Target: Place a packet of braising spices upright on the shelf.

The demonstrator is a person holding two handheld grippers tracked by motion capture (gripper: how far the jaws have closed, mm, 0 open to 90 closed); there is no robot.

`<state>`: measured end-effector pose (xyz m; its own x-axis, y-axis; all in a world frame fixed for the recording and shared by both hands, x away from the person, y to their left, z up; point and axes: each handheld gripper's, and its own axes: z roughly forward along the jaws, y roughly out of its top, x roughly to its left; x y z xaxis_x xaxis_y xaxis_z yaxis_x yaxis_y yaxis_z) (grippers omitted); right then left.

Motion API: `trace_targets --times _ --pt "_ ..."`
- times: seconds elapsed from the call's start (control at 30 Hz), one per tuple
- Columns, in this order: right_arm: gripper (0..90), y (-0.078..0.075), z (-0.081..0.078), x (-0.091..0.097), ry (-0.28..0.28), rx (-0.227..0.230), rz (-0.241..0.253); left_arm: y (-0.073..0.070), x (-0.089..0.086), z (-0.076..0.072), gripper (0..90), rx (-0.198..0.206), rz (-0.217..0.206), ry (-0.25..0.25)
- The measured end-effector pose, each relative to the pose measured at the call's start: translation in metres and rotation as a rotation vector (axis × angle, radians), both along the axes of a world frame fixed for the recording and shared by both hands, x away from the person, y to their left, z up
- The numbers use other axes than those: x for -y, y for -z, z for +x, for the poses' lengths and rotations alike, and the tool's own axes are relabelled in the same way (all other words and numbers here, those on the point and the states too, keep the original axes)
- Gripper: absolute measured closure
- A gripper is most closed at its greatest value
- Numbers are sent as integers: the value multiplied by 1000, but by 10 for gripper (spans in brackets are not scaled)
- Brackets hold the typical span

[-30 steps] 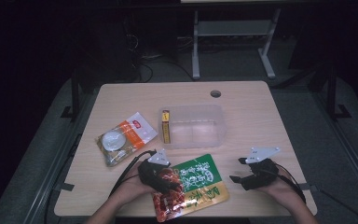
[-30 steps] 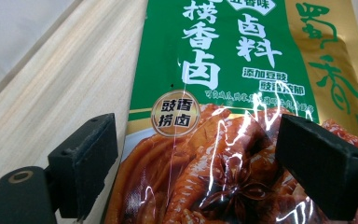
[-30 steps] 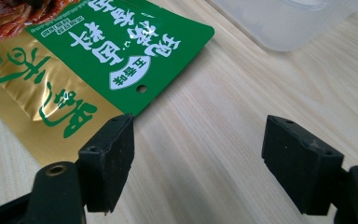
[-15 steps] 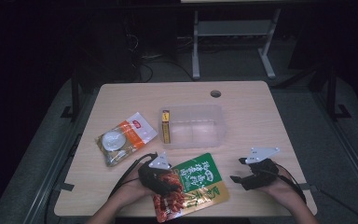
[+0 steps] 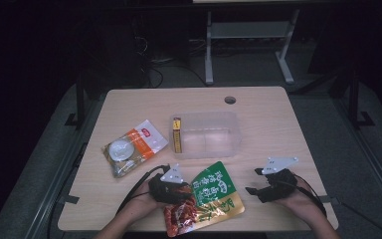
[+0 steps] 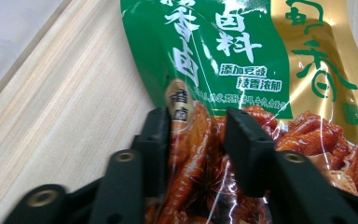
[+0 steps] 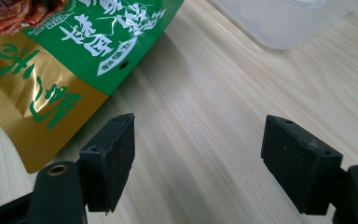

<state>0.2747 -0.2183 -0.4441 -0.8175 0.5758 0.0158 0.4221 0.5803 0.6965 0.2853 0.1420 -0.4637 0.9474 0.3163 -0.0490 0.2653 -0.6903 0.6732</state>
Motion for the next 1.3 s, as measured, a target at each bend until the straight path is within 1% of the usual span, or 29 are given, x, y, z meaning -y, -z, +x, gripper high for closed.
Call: trace_targets --times 0.07,0.1,0.13,0.17,0.2,0.23,0.27,0.4,0.47,0.53,0.6,0.63,0.73,0.77,0.83,0.97,1.1,1.13,1.2,1.3 --pt "256 0 0 0 0 1 1 0 0 0 702 -3 4 0" --pt "256 0 0 1 -1 0 -3 -1 1 0 765 -5 6 -3" --pt "256 0 0 1 -1 0 -3 -1 1 0 765 -11 5 -8" --pt "256 0 1 1 0 1 -3 -2 1 1 783 -14 14 -5" --pt "256 0 1 1 0 1 -3 -1 1 1 792 -21 5 -12" --pt "256 0 1 1 0 0 -5 -2 0 3 801 -32 8 -14" --pt "256 0 1 1 0 0 -5 -1 0 4 809 -45 1 -20" --pt "256 0 1 0 2 4 -2 -2 -1 7 846 -73 -9 -23" --pt "256 0 1 1 2 4 -3 -3 0 6 868 -74 -22 -29" --pt "259 -1 2 1 5 -1 -1 -4 0 5 887 -73 -19 -29" --pt "263 -1 2 1 6 -1 4 -4 -1 7 890 -89 -27 -25" --pt "264 -1 2 1 5 -1 5 -4 -2 7 891 -95 -39 -29" --pt "268 -1 3 1 -1 0 8 -9 -5 7 892 -97 -67 -27" --pt "268 -1 3 1 -1 0 8 -11 -6 7 892 -92 -68 -25" --pt "269 -2 2 2 0 -2 13 -14 -7 7 893 -90 -90 -35" --pt "278 -2 3 3 -1 -9 21 -22 -14 7 893 -68 -104 -45" --pt "280 -3 4 3 6 -8 36 -31 -21 7 893 -35 -117 -63" --pt "292 -3 5 2 6 -11 39 -33 -23 6 893 -28 -121 -68" --pt "306 -3 4 1 4 -3 32 -37 -25 5 893 -10 -122 -74" --pt "304 -2 4 -1 -2 -15 32 -43 -28 4 893 26 -121 -90"
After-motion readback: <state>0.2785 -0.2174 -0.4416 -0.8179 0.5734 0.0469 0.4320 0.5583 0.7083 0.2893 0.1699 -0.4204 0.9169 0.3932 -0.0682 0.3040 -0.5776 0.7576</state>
